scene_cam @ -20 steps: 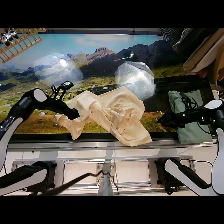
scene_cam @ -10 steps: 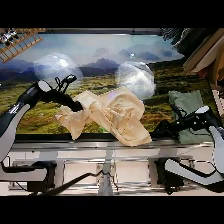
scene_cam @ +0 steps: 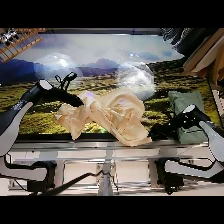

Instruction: Fold the clothes and pants, and hang the long-sleeved shirts on hangers.

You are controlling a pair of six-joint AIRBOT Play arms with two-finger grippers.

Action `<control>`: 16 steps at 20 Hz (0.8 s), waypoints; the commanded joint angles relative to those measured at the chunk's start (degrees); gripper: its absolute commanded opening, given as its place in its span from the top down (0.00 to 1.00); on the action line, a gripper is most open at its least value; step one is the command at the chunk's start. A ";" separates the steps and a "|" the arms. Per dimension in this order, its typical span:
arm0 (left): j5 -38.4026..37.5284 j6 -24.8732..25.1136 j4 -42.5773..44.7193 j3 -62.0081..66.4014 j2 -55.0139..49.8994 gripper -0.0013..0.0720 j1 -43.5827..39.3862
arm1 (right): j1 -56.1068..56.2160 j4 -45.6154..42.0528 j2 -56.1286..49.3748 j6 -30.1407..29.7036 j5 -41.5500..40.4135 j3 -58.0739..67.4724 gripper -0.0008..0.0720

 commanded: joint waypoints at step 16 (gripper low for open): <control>-17.88 -2.89 -31.12 35.32 38.62 0.98 37.59 | 6.34 1.57 54.86 5.64 -26.25 47.12 0.96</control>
